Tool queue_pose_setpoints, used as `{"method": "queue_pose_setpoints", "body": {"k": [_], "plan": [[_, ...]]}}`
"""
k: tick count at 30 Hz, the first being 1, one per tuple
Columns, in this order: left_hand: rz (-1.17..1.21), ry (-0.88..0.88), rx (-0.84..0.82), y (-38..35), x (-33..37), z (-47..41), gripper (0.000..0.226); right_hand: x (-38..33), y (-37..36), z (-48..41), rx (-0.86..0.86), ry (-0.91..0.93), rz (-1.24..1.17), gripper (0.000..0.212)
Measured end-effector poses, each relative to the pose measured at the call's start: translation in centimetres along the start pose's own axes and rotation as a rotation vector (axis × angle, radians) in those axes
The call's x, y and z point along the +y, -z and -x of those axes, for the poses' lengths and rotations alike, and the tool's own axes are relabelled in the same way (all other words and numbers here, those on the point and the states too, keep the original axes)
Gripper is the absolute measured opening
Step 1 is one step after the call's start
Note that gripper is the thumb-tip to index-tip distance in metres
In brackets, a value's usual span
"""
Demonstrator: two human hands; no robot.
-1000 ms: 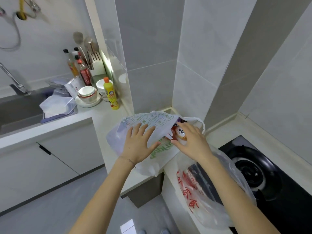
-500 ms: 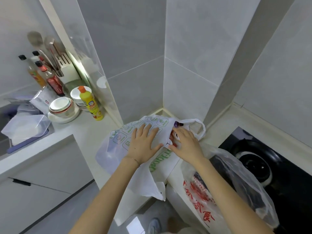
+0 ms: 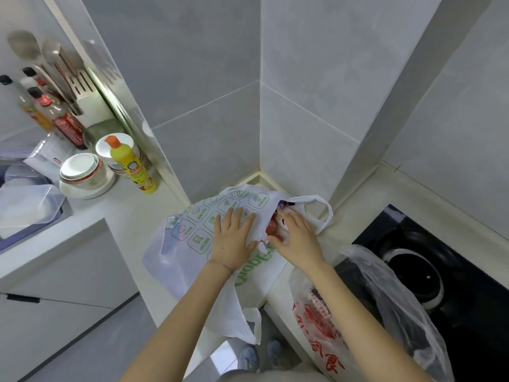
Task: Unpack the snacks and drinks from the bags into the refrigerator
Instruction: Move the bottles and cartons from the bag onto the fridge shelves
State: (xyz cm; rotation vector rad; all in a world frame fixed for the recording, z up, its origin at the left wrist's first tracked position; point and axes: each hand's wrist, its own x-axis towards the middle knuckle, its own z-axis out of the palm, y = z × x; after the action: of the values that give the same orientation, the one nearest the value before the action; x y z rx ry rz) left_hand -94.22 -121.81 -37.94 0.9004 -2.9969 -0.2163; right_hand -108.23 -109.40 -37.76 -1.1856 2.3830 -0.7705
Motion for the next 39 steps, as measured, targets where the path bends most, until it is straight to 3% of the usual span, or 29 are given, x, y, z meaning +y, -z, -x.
{"method": "queue_pose_setpoints", "body": {"k": [3, 6, 8, 10, 15, 18, 22, 27, 35, 39], "plan": [[-0.007, 0.013, 0.017, 0.2, -1.2, -0.4, 0.075, -0.5, -0.2, -0.8, 0.027, 0.009, -0.062, 0.067], [0.005, -0.004, 0.059, -0.2, -2.3, -0.9, 0.057, -1.7, -0.2, -1.4, 0.022, -0.045, -0.079, 0.043], [0.045, 0.013, 0.052, -0.5, -1.9, -1.1, 0.068, -2.3, -0.6, -1.8, -0.042, -0.136, -0.139, 0.03], [0.047, -0.001, 0.047, -1.2, -1.4, -1.2, 0.074, -2.5, -1.2, -2.2, -0.099, -0.191, -0.18, 0.025], [0.058, -0.018, 0.122, -2.5, -1.4, -1.0, 0.056, -2.8, -2.0, -3.3, -0.083, -0.229, -0.305, 0.008], [0.068, 0.0, 0.193, -2.3, -1.6, -1.1, 0.052, -3.8, -2.2, -3.8, -0.033, -0.203, -0.377, 0.013], [0.052, -0.047, 0.201, -2.3, -1.6, -1.3, 0.043, -4.4, -2.4, -4.3, 0.0, -0.173, -0.34, 0.004], [0.05, -0.032, 0.241, -2.0, -1.4, -1.5, 0.038, -4.2, -2.5, -4.2, -0.021, -0.187, -0.33, 0.023], [0.183, -0.173, 0.356, 2.2, -5.6, -2.0, 0.037, -4.4, -2.1, -4.3, 0.039, 0.087, -0.224, 0.04], [0.212, -0.173, 0.363, 2.7, -7.0, -2.0, 0.048, -4.5, -2.6, -5.0, 0.087, 0.2, -0.191, 0.041]]}}
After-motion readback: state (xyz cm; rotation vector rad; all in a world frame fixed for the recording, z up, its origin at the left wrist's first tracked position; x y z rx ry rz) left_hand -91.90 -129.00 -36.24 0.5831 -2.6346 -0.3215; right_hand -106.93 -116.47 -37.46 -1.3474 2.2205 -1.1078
